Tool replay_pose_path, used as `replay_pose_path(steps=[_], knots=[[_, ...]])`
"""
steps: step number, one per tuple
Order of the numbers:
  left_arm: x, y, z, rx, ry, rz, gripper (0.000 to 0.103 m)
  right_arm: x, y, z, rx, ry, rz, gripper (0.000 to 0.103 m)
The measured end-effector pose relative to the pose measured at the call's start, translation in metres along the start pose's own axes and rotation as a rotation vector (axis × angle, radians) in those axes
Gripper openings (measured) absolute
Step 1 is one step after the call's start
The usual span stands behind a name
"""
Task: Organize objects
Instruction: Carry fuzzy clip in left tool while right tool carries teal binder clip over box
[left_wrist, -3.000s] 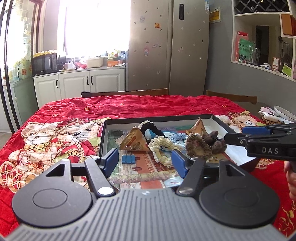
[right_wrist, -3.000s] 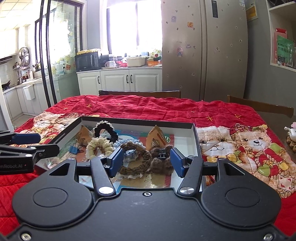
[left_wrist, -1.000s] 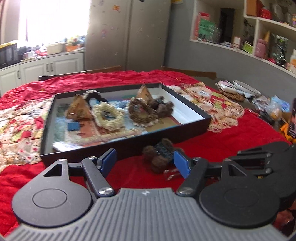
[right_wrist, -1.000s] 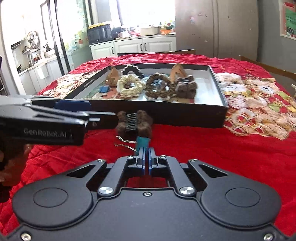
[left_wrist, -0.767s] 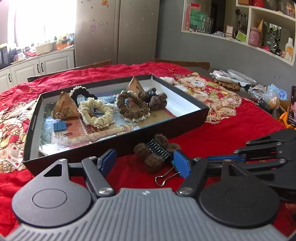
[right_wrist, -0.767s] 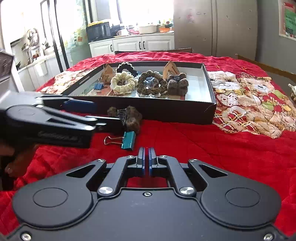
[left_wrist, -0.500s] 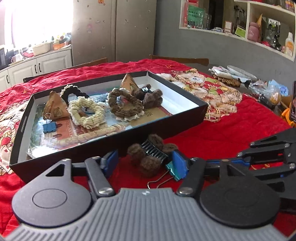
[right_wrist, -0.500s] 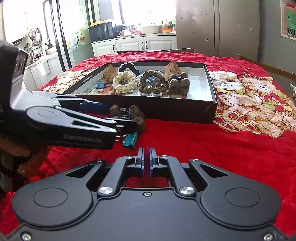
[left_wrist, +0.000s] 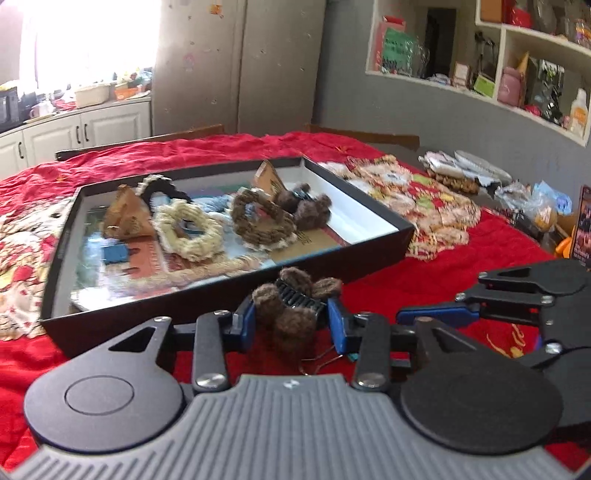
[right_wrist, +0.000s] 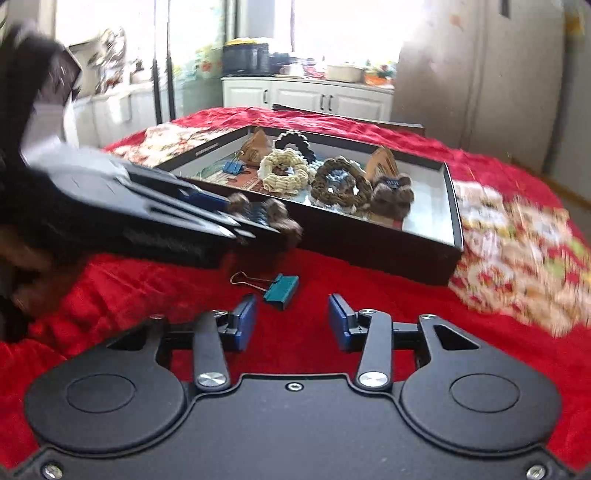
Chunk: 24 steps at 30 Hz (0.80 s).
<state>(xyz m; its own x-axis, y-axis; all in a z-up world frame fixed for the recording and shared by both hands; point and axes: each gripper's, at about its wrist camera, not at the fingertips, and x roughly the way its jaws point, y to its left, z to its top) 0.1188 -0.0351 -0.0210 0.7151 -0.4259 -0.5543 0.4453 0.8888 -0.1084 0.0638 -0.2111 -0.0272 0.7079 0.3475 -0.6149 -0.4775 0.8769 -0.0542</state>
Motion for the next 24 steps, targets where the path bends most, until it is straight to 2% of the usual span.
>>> replay_pose_path(steps=[10, 15, 19, 24], knots=[[-0.019, 0.019, 0.001, -0.051, -0.017, 0.021, 0.044, 0.025, -0.006, 0.01, -0.143, 0.018, 0.114, 0.04], [-0.023, 0.021, 0.002, -0.059, -0.022, 0.023, 0.044, 0.035, 0.0, 0.015, -0.188, 0.006, 0.134, 0.04], [-0.028, 0.025, 0.0, -0.066, -0.026, 0.032, 0.044, 0.04, -0.002, 0.018, -0.171, 0.02, 0.171, 0.027], [-0.031, 0.029, 0.0, -0.082, -0.03, 0.042, 0.044, 0.036, 0.001, 0.017, -0.163, 0.019, 0.174, 0.027]])
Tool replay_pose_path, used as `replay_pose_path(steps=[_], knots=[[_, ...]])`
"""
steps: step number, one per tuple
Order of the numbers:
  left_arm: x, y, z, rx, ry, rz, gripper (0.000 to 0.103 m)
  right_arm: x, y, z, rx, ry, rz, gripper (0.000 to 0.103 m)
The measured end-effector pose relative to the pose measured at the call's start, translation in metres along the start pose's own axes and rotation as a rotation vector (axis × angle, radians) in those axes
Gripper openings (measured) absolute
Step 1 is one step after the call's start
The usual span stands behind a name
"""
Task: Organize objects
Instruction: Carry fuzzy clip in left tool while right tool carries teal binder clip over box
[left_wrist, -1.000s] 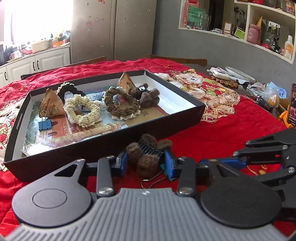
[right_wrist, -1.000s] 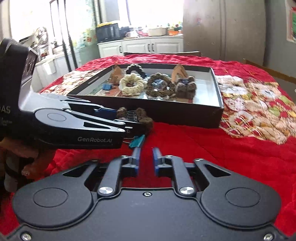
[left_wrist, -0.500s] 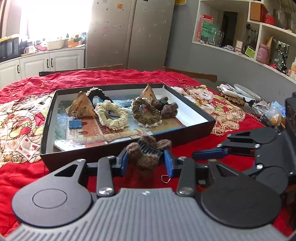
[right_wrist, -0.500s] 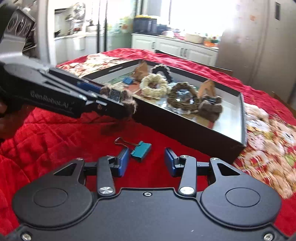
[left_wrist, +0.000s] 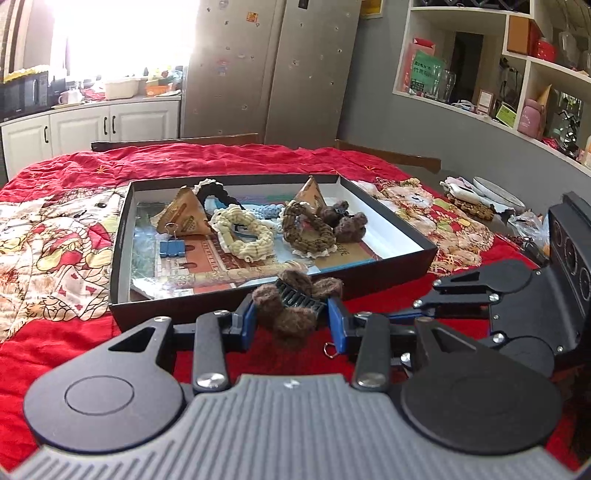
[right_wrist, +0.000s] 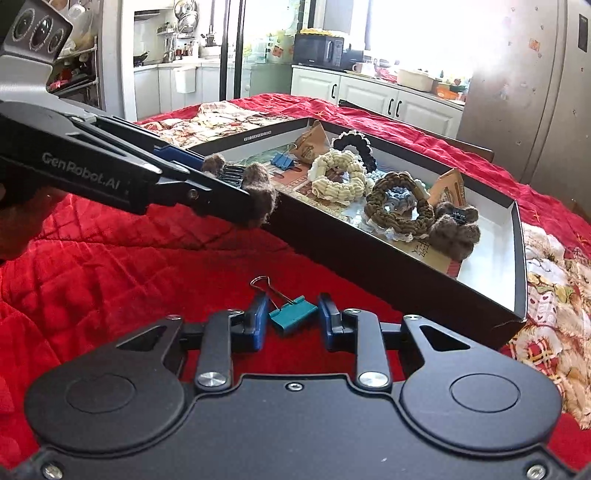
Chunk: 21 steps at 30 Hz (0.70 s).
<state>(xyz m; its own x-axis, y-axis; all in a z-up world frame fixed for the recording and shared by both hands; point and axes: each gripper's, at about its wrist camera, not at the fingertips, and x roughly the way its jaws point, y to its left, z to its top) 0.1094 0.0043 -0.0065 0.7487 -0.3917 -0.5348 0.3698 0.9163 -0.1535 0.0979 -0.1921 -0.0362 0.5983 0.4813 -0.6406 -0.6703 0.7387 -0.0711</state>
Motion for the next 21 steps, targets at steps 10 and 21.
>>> replay_pose_path(steps=[10, 21], knots=[[-0.011, 0.006, 0.01, -0.011, -0.04, 0.022, 0.044, -0.031, 0.008, 0.014, 0.025, -0.106, 0.045, 0.027], [-0.003, 0.026, 0.036, -0.022, -0.076, 0.127, 0.044, -0.026, -0.007, 0.047, 0.033, -0.174, -0.106, 0.027]])
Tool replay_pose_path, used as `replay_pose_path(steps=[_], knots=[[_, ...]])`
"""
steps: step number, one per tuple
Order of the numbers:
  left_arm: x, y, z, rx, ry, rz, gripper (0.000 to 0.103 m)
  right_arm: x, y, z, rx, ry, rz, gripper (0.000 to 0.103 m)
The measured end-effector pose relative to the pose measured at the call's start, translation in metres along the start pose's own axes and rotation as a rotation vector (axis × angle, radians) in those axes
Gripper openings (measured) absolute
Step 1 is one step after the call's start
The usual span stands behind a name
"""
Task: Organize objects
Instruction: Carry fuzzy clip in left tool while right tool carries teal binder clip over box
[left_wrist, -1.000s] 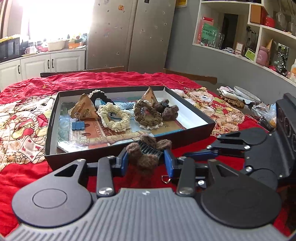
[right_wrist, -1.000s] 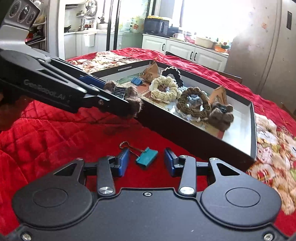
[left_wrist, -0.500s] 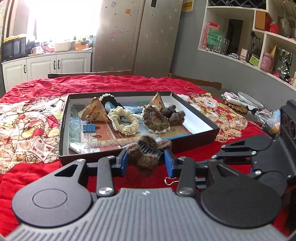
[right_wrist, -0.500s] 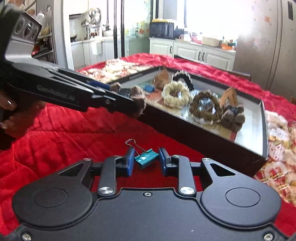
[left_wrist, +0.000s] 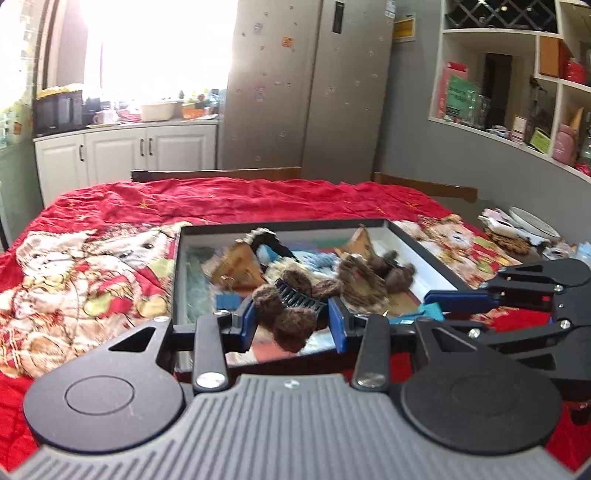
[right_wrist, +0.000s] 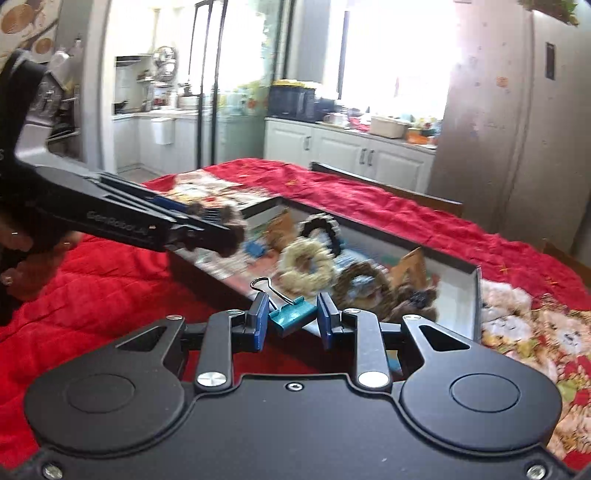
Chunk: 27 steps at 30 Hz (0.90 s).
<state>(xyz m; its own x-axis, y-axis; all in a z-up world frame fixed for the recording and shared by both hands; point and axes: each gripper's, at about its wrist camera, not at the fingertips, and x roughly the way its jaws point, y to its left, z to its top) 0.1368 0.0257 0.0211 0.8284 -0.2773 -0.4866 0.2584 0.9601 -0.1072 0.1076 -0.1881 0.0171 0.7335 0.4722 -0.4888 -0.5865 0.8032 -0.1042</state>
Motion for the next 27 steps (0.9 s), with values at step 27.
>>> replay_pose_path(steps=[27], knots=[[0.068, 0.01, -0.007, 0.035, 0.074, 0.12, 0.044, 0.091, -0.01, 0.009, 0.054, 0.051, -0.042, 0.027]])
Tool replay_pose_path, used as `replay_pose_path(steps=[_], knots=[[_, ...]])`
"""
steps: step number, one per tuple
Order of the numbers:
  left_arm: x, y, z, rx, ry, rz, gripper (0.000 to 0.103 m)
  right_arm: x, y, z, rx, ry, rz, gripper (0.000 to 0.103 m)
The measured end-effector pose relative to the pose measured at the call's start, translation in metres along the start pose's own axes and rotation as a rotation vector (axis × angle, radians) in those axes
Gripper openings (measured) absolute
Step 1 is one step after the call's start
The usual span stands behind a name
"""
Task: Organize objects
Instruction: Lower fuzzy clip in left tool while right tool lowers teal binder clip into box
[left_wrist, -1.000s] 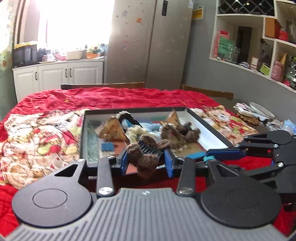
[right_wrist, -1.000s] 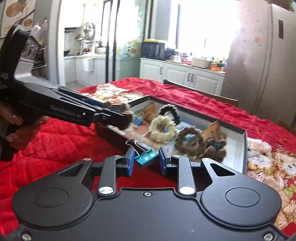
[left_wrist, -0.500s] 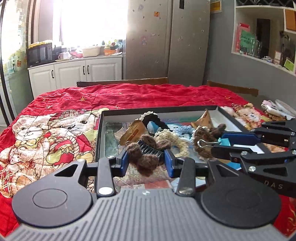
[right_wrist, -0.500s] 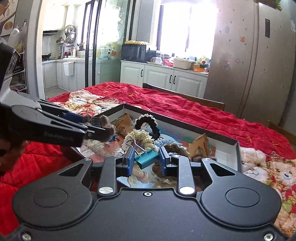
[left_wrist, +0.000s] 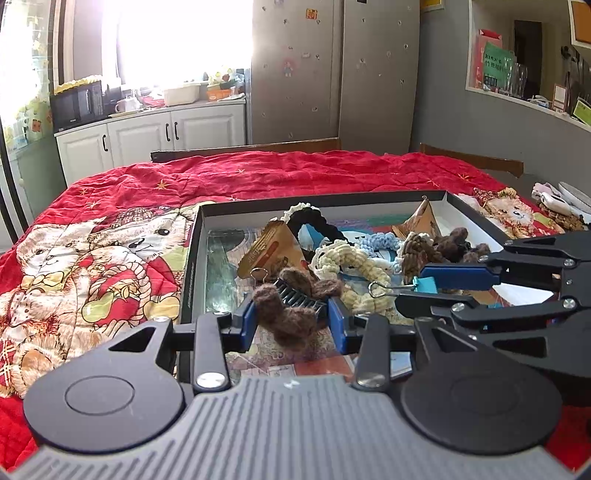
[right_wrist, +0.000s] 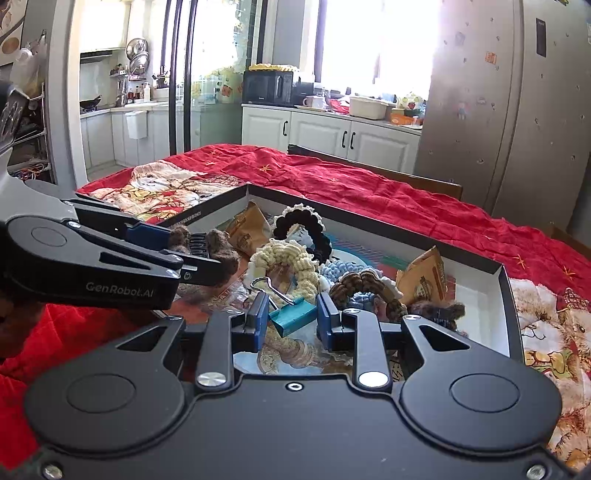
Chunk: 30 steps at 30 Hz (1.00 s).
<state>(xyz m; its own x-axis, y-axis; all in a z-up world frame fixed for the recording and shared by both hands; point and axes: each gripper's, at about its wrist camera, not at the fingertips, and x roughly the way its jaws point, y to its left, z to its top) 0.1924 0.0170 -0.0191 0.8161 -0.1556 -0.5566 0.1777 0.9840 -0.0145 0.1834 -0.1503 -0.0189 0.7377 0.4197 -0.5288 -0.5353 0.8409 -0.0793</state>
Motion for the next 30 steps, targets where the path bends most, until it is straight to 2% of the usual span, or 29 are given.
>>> replay_pose_path(steps=[30], knots=[[0.013, -0.005, -0.002, 0.052, 0.039, 0.021, 0.046, 0.016, -0.006, -0.001, 0.012, 0.051, 0.003, 0.027]])
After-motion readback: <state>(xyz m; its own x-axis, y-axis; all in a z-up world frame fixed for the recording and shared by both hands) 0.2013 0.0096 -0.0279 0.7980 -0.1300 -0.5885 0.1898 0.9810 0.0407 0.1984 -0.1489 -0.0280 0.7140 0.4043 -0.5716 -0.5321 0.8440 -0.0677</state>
